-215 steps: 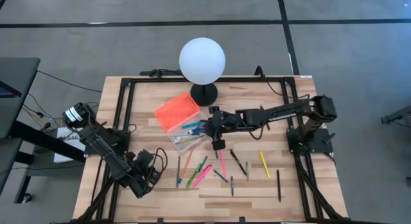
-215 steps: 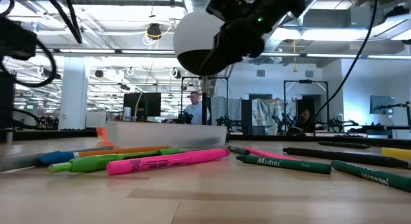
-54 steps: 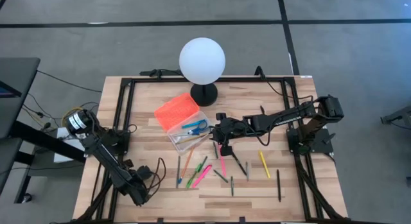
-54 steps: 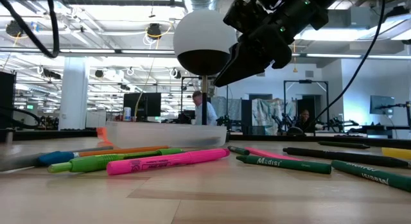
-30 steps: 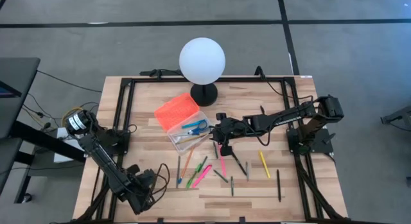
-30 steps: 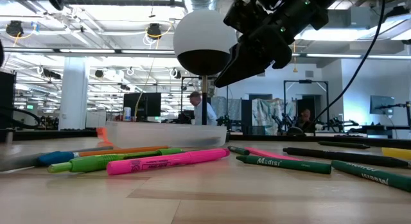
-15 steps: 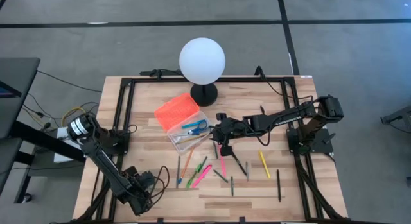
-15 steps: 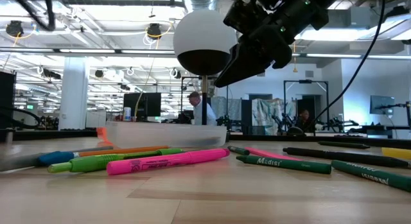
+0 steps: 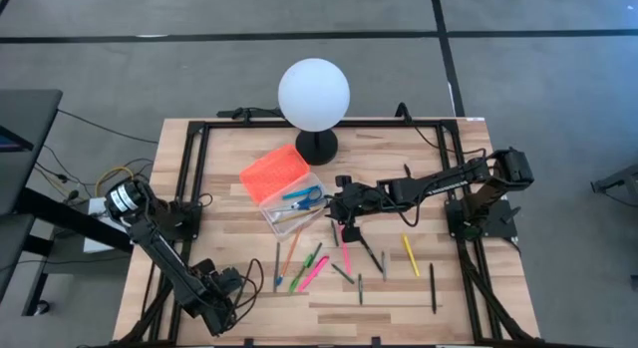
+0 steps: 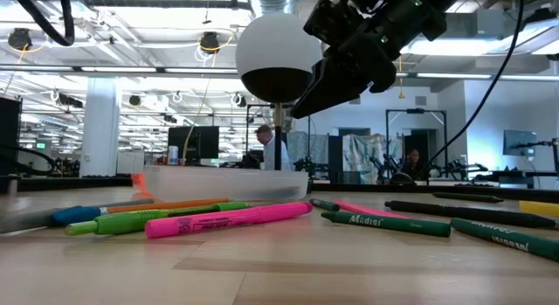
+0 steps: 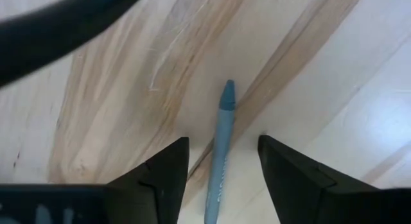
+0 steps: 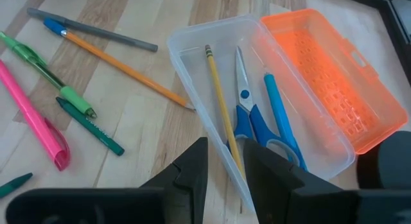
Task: Pick & place school supplies into a supply box
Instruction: Put the left gray crayon into the orange supply box, then put the top right black pen into the orange supply box
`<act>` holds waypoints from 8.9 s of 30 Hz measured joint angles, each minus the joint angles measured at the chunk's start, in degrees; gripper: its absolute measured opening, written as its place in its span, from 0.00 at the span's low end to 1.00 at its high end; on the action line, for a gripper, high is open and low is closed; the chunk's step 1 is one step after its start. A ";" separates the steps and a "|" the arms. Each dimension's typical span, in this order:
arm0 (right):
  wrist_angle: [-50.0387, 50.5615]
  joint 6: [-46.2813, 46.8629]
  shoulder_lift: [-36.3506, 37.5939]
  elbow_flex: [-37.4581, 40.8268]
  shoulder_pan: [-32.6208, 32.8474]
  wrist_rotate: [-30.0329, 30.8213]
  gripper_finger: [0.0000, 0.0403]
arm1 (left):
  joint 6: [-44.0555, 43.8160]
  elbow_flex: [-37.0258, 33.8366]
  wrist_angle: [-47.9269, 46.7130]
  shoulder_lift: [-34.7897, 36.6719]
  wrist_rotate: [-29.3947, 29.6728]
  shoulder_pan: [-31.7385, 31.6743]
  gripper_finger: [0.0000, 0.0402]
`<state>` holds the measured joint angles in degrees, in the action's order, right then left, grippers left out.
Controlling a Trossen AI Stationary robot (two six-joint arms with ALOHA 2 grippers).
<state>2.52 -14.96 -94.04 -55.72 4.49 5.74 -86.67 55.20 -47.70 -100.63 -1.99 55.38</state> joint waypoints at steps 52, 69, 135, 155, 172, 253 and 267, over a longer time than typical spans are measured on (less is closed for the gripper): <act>0.05 -0.76 0.00 0.00 -0.02 0.02 0.23 | 13.03 5.65 -5.48 -0.61 7.69 -5.15 0.05; -0.39 -2.77 0.00 0.00 -0.02 0.23 0.23 | 28.07 13.32 -20.60 -0.33 41.96 -20.66 0.06; 74.23 83.40 0.04 0.02 22.62 41.57 0.23 | 64.32 12.81 -5.55 -0.23 50.98 -35.02 0.33; 67.02 91.94 33.46 22.09 17.94 39.95 0.23 | 20.48 12.79 -28.29 -0.46 79.74 -6.29 0.33; 45.34 58.06 44.64 25.38 -13.63 20.35 0.23 | 14.63 8.20 -29.32 -0.69 81.96 -6.29 0.33; 32.92 36.80 15.67 25.49 -13.34 10.86 0.02 | 14.53 8.26 -29.97 -0.69 77.32 -6.19 0.33; 24.06 26.78 15.61 17.32 0.79 13.55 0.02 | 16.94 8.26 -32.41 -0.70 78.08 -6.24 0.33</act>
<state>26.59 11.82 -78.43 -38.40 5.28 19.28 -69.73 63.46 -80.12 -101.33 76.08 49.15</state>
